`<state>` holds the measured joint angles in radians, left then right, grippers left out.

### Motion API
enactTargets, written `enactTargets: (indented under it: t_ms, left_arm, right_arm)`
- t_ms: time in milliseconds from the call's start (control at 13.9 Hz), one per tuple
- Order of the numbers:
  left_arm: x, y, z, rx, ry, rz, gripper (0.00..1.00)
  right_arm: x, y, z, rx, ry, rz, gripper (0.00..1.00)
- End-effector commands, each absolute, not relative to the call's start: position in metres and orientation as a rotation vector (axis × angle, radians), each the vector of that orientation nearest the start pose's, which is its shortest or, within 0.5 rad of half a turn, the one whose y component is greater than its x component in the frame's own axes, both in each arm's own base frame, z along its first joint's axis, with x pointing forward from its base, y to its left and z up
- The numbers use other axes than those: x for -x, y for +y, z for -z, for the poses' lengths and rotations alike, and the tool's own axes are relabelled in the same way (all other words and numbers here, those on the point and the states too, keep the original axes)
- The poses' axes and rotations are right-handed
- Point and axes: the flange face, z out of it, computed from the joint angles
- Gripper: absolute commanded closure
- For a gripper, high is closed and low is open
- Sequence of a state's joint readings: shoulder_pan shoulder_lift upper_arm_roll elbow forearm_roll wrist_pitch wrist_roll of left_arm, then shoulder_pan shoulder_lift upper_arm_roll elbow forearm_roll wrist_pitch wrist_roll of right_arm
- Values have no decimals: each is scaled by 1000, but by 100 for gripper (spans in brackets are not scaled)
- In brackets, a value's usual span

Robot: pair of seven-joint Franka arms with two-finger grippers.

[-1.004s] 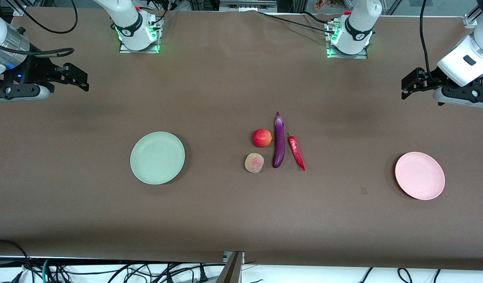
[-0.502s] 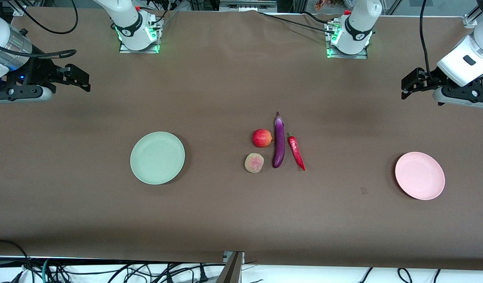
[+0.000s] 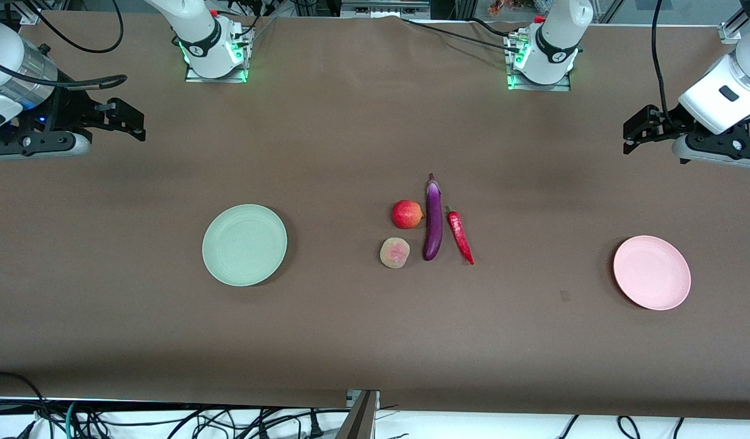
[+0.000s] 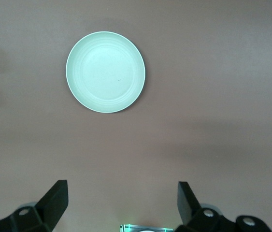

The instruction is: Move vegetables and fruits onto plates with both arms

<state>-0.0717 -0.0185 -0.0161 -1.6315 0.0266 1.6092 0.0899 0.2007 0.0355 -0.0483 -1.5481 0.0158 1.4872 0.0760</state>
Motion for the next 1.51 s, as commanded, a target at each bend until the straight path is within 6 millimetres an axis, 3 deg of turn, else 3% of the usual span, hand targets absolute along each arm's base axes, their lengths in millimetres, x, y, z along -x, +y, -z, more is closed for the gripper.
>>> enactTargets:
  t_ms: [0,861,1004,1148,1291,1435]
  left_arm:
    - [-553,-49,-616,3088,289,-7,0]
    - [-552,-47,-615,3087,288,-26,0]
    - [-552,-48,-615,3089,284,-24,0]
    - [-548,-46,-611,3091,261,-82,0]
    - [-546,-49,-601,3087,269,-170,0]
    - [-553,-63,-577,3088,316,-266,0]
  right_arm:
    - [-549,88,-606,3159,-145,-171,0]
    - [-550,102,-600,3152,-150,-179,0]
    - [-558,135,-579,3156,-184,-192,0]
    - [-580,175,-539,3169,-78,-162,0]
    - [-592,238,-486,3148,51,-172,0]
    - [-594,305,-440,3121,240,-117,0]
